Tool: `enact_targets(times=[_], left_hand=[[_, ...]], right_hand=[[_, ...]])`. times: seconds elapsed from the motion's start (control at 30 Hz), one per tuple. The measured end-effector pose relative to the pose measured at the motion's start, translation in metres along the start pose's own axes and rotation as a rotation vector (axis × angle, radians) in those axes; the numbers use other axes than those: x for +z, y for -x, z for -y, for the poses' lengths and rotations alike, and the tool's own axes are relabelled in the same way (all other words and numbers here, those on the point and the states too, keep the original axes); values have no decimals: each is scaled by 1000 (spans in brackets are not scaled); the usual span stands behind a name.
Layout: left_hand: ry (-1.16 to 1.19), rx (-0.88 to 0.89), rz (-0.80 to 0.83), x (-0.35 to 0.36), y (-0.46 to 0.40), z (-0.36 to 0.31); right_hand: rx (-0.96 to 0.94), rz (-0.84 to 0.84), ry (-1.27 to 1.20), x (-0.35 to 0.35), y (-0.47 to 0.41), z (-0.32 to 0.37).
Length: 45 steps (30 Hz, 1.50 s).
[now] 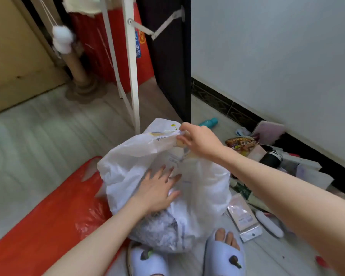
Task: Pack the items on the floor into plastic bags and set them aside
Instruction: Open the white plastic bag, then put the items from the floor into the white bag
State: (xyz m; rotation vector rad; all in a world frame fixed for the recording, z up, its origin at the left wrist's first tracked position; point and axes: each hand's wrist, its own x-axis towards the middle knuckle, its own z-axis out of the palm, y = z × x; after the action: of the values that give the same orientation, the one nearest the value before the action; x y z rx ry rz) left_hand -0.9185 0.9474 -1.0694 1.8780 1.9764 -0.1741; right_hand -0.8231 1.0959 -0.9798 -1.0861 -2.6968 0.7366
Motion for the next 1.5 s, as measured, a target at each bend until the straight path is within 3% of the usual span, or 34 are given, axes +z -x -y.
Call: enact_targets(times=[0.13,0.3,0.37,0.47,0.53,0.6,0.67,0.73,0.87,0.97,1.0,1.07,1.13,1.17,1.27,1.4,1.5], left_hand=[[74,-210,368,54,-14,22],[-53,-302,526,79,-23,27],[-126,-298,461,77,-24,20],[-197,-142,169,67,-25,12],[-280,-5,-7,58,-29,15],[-316,18,-118,49,-34,28],[-259,-85,-68,43,-38,47],[-223,-207,98,43,-38,64],[-366,-199,299,58,-31,78],[-358,-322,450,63,-24,83],[-326,-356,434,63,-23,83],[-285,-340,233,65,-20,74],[-195,-223,4,66,-19,56],[-131,-137,-34,66,-20,45],[-36,28,76,75,-25,23],[57,-166,219,84,-38,25],[96,-171,131,77,-39,20]], right_hand=[[-162,-94,376,19,-15,-8],[-223,-146,434,42,-38,-15],[-193,-198,409,52,-44,-14],[-192,-251,332,63,-50,-9],[-223,-209,270,67,-51,-11],[-250,-163,307,73,-46,-20],[-233,-150,329,78,-38,-31],[-177,-111,335,81,-30,-43],[-64,-3,395,88,-24,-66],[6,4,369,92,-26,-71],[5,-1,369,94,-27,-70],[-38,-43,372,96,-32,-68],[-66,-99,326,97,-37,-64],[-64,-129,269,97,-40,-61],[-37,-181,53,96,-42,-54],[-54,-71,20,90,-25,-68],[-33,25,81,75,6,-92]])
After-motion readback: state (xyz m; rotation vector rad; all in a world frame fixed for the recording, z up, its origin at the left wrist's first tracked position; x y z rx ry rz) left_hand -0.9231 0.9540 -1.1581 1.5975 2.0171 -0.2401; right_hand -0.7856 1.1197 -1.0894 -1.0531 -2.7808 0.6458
